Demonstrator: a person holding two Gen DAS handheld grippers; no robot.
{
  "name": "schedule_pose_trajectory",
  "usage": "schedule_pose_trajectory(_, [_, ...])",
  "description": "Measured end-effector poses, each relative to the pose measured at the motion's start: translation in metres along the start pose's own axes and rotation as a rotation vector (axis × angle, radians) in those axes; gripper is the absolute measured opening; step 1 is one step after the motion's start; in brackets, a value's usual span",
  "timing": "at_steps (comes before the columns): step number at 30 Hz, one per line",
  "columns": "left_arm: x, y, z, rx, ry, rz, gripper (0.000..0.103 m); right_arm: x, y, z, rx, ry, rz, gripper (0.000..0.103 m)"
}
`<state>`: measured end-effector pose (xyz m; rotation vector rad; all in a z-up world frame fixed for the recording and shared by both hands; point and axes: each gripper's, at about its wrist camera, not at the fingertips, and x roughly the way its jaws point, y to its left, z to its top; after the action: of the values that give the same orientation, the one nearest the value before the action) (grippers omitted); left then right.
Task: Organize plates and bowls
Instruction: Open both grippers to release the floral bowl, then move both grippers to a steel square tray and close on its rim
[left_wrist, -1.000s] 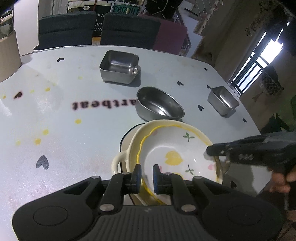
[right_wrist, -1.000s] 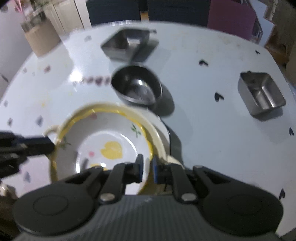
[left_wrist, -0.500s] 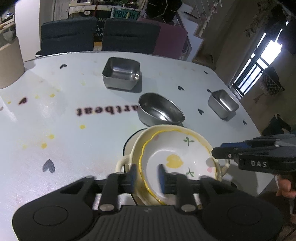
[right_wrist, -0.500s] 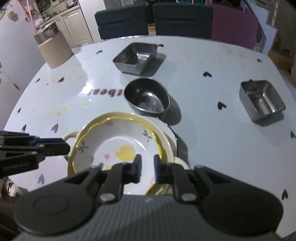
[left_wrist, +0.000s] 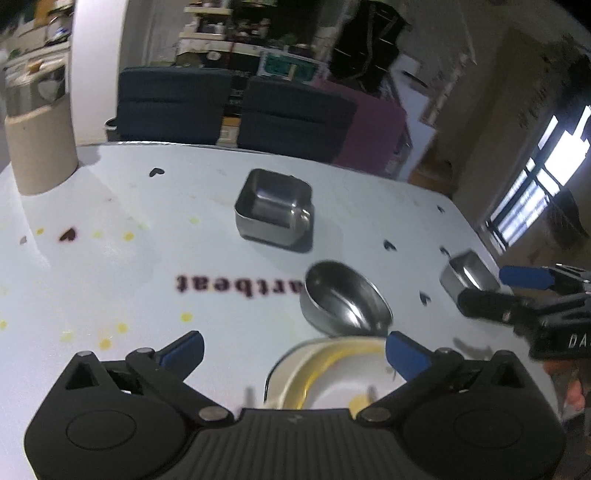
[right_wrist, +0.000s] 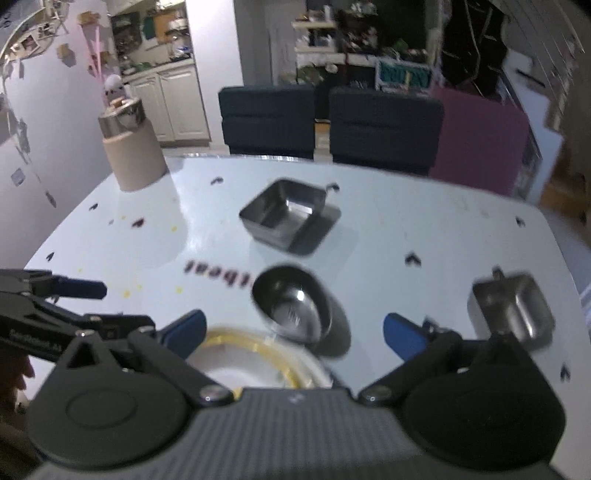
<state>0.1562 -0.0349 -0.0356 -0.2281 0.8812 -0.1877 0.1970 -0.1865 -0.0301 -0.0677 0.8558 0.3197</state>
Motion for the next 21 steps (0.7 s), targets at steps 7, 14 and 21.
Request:
schedule_pose_trajectory(7, [0.045,0.014,0.024,-0.109,0.017,0.048,0.103,0.041,-0.034,0.047,-0.121,-0.083,-0.028,0.103])
schedule_pose_trajectory(14, [0.092,0.034,0.057,-0.292,-0.015,0.052,0.103,0.115,-0.055,0.097,-0.295,-0.042,-0.098,0.101])
schedule_pose_trajectory(21, [0.141,0.061,0.073,-0.495,-0.025,-0.052,0.080,0.192,-0.064,0.144,-0.301,-0.019,0.018,0.073])
